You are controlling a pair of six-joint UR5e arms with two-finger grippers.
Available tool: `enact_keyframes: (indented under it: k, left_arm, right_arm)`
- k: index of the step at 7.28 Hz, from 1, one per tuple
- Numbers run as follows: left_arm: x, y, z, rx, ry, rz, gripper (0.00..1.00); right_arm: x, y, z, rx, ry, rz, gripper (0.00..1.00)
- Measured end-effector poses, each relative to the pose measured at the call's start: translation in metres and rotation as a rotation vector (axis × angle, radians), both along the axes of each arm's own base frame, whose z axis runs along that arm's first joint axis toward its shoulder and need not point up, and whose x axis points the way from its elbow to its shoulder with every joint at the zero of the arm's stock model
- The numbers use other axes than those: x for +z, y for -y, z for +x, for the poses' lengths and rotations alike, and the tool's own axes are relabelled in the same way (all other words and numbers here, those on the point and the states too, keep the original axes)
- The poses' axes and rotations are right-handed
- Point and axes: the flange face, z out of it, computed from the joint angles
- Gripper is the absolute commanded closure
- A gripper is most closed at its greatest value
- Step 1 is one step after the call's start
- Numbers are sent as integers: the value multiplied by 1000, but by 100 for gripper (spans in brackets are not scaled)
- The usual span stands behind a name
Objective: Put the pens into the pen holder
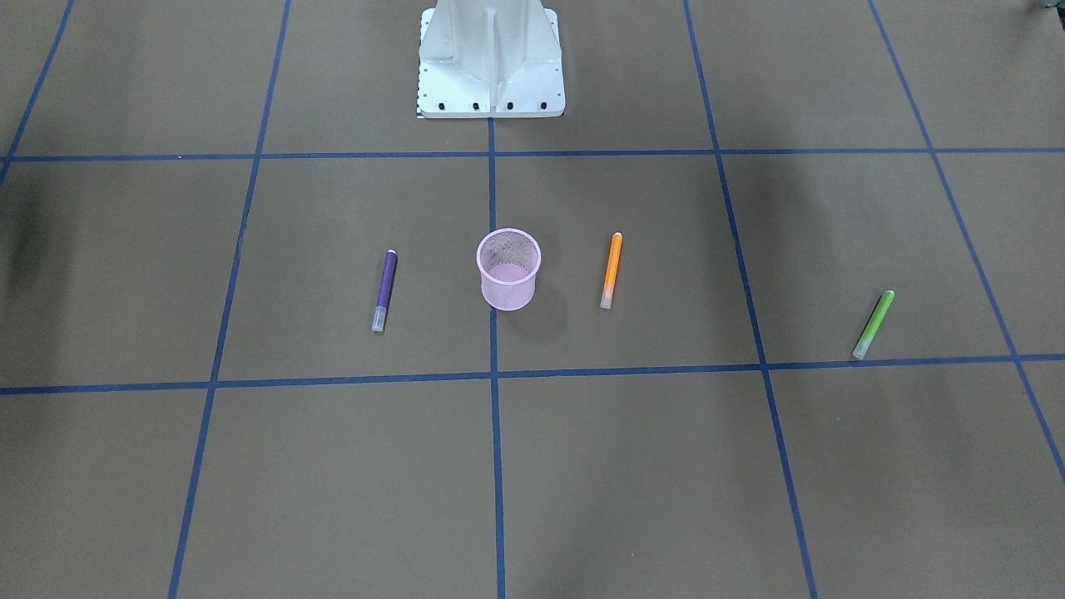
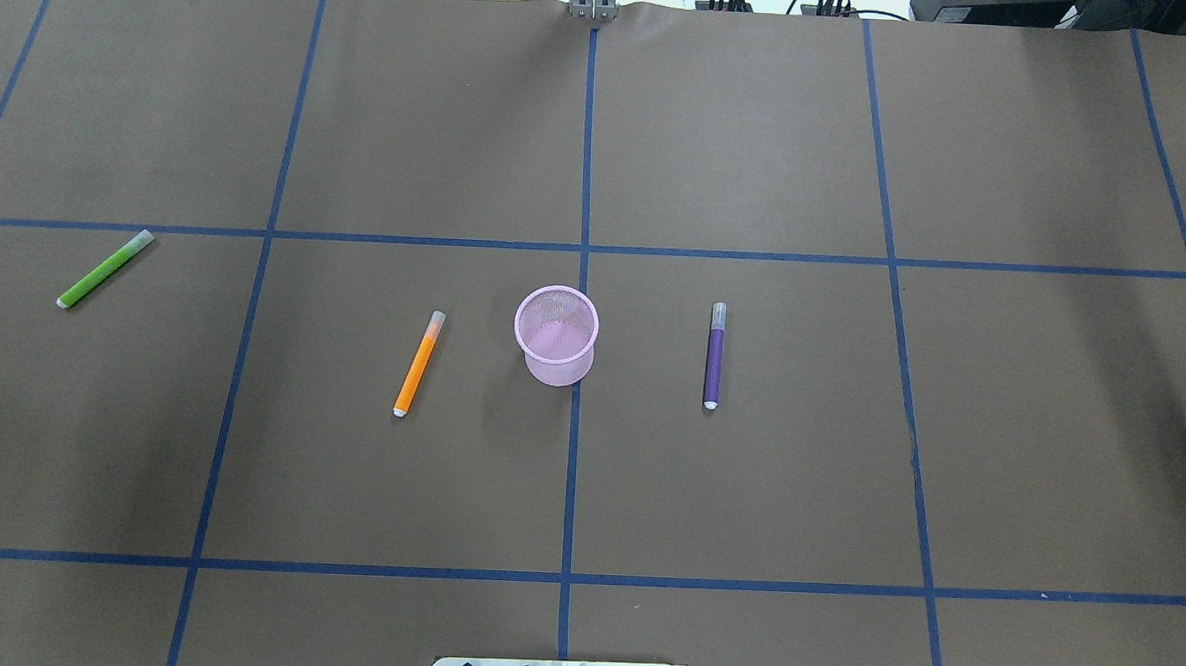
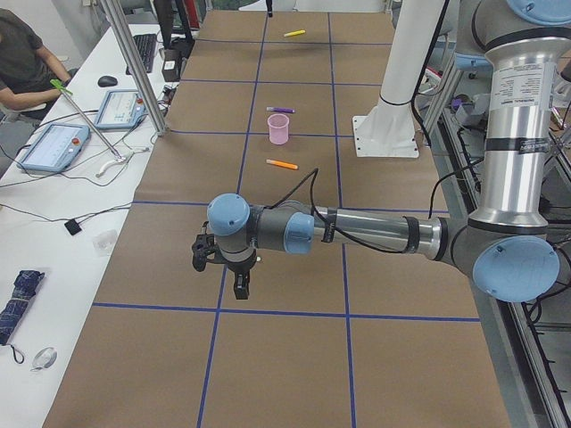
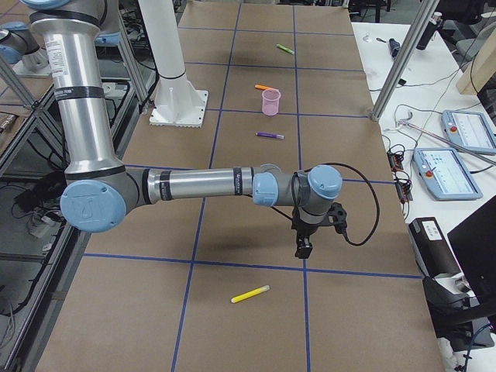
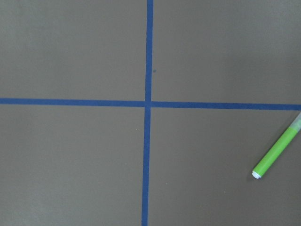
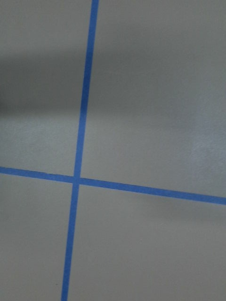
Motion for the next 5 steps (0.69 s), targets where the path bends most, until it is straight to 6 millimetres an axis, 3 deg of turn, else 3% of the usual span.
enact_keyframes:
  k: [3,5]
  left_arm:
    - [-6,-1,-1,6,5,26,0]
    - [-1,-10,-2,6,30,26,0]
  right_arm:
    - [-21,-24,7,1,-12,-34,0]
    - [-35,-30,1,-12,-9,-11,0]
